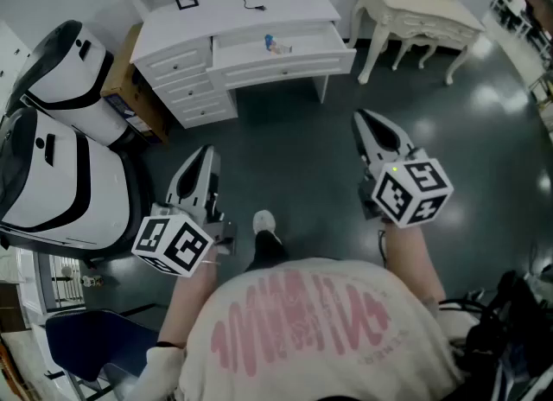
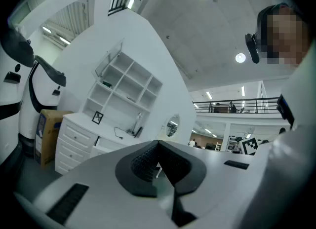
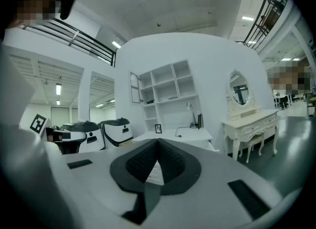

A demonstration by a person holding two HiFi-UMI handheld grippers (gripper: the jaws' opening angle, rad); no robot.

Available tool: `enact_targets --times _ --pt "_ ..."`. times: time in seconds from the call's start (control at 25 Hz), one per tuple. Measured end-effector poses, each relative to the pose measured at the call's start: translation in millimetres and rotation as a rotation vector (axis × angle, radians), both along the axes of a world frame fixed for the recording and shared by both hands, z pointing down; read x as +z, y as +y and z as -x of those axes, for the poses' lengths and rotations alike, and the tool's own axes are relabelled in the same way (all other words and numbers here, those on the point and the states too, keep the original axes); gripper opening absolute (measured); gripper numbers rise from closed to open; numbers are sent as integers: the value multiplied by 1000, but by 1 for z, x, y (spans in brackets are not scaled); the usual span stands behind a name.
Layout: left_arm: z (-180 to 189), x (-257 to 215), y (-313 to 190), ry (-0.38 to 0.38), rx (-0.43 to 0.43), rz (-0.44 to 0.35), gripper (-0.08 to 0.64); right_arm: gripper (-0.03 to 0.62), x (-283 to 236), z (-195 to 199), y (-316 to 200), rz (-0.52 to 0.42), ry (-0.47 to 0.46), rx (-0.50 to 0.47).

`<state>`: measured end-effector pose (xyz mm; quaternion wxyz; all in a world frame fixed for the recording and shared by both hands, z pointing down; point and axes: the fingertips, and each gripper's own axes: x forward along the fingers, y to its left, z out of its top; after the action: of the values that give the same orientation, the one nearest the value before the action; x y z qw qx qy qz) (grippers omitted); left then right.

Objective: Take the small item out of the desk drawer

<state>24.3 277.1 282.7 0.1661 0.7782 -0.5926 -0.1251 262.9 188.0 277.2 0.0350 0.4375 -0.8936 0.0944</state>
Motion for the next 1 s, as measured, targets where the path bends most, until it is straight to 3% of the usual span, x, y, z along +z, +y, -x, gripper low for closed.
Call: enact_targets --times 0.44,1.0 --pt "24 16 -38 11 21 18 29 17 16 21 -34 28 -3 14" --pt "129 -11 -198 19 53 -21 29 18 -8 109 -187 7 -29 73"
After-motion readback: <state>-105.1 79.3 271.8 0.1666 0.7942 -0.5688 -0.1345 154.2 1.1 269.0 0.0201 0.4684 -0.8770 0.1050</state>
